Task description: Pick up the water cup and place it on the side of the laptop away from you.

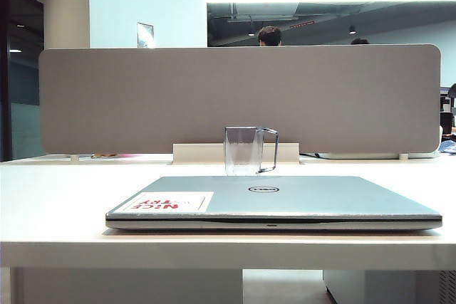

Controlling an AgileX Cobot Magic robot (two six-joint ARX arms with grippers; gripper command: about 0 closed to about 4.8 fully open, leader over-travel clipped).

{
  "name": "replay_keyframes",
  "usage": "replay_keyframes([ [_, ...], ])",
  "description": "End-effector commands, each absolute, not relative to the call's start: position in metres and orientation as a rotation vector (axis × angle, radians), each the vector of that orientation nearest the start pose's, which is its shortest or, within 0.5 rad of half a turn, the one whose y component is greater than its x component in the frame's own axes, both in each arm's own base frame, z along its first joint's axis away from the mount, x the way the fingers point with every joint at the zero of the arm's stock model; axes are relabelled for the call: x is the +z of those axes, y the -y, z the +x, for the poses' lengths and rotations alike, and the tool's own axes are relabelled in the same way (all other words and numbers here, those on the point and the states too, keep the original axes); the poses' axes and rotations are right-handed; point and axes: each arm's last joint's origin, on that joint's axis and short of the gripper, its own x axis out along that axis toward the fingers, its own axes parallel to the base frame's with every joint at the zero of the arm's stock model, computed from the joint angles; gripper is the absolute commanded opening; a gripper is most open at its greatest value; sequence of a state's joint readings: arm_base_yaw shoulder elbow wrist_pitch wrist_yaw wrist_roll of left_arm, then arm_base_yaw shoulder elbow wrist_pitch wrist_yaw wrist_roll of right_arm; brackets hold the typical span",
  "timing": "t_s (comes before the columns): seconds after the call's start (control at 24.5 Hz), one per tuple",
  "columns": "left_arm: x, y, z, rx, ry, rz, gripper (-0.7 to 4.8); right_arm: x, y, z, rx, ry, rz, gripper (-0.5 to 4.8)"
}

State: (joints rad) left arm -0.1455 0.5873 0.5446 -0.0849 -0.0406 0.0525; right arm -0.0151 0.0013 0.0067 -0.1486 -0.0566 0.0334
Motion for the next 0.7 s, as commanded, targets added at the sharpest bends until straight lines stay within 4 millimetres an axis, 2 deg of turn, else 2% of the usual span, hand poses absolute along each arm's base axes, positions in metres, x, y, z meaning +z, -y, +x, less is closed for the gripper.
replay_keyframes([
  [0.04,0.270,0.009,0.127,-0.119,-0.062,-0.015,0.48,0.151,0.000,0.097,0.042,-0.135,0.038,-0.08],
  [0.29,0.225,0.001,0.097,-0.111,0.025,-0.101,0.48,0.151,0.000,0.097,0.042,-0.135,0.038,-0.08],
  [0.7,0.180,0.001,0.095,-0.111,0.080,-0.135,0.47,0.151,0.000,0.097,0.042,-0.135,0.038,-0.08],
])
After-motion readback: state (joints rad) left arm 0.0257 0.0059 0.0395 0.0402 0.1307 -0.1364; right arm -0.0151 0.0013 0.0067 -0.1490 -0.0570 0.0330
